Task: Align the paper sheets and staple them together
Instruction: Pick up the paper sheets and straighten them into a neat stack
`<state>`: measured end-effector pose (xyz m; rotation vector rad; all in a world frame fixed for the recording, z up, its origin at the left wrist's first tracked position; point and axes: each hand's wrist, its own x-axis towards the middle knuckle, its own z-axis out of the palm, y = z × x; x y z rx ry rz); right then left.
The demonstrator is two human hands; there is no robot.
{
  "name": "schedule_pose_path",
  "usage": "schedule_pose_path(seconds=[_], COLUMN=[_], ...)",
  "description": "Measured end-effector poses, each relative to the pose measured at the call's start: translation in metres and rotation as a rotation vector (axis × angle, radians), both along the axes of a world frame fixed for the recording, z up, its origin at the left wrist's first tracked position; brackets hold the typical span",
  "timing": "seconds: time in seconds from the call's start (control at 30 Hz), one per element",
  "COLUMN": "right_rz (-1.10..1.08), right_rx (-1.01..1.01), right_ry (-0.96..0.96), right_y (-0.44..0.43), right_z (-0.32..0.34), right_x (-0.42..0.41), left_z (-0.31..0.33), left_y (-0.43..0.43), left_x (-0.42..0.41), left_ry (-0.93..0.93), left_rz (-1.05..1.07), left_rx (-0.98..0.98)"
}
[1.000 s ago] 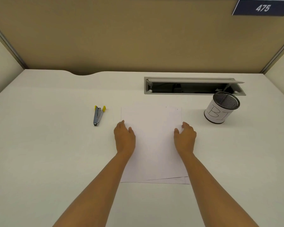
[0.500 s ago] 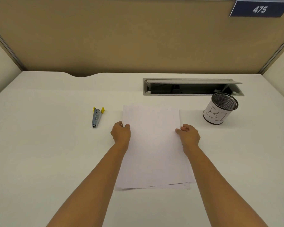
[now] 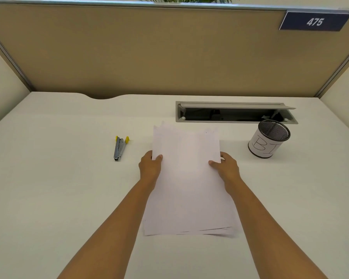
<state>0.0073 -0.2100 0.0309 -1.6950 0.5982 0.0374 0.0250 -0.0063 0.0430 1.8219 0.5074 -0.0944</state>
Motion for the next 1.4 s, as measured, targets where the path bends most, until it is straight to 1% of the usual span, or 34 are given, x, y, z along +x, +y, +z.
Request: schedule_pose_path(seconds=[0.2, 0.33, 0.4, 0.5, 0.67, 0.8, 0.87, 1.0, 1.1, 1.27, 1.4], right_rz=[0.035, 0.059, 0.096, 0.152, 0.097, 0.064, 0.046, 0.023, 0.049, 0.048, 0.100], right_rx=[0.089, 0.204, 0.228, 0.161, 0.019, -0.008, -0.003, 0.028, 0.027, 0.054, 0.039], right_ry=[-0.088, -0.149, -0.153, -0.213, -0.440, -0.580, -0.583, -0.504, -0.461, -0.477, -0.402], right_y=[-0.004, -0.010, -0.012, -0.014, -0.005, 0.004, 0.005, 0.003, 0.001, -0.003, -0.008], right_z=[0.020, 0.038, 0.047, 0.060, 0.083, 0.098, 0.098, 0.087, 0.083, 0.091, 0.082], right_x=[-0.002, -0.005, -0.006, -0.009, -0.008, -0.011, -0.013, -0.015, -0.018, -0.018, -0.021], left_z=[0.022, 0.039, 0.047, 0.060, 0.082, 0.096, 0.096, 0.089, 0.089, 0.096, 0.087], left_y=[0.002, 0.006, 0.008, 0.007, -0.003, -0.008, -0.009, -0.009, -0.008, -0.007, -0.007], left_x=[0.000, 0.005, 0.007, 0.008, 0.008, 0.006, 0.004, -0.001, -0.004, -0.008, -0.010], left_ry=[-0.122, -0.216, -0.260, -0.338, -0.486, -0.579, -0.597, -0.582, -0.540, -0.521, -0.447], left_rz=[-0.023, -0.037, -0.026, -0.013, -0.021, -0.074, -0.108, -0.169, -0.179, -0.191, -0.196], left_rx=[-0.178, -0.250, -0.261, -0.281, -0.331, -0.343, -0.317, -0.222, -0.232, -0.286, -0.268])
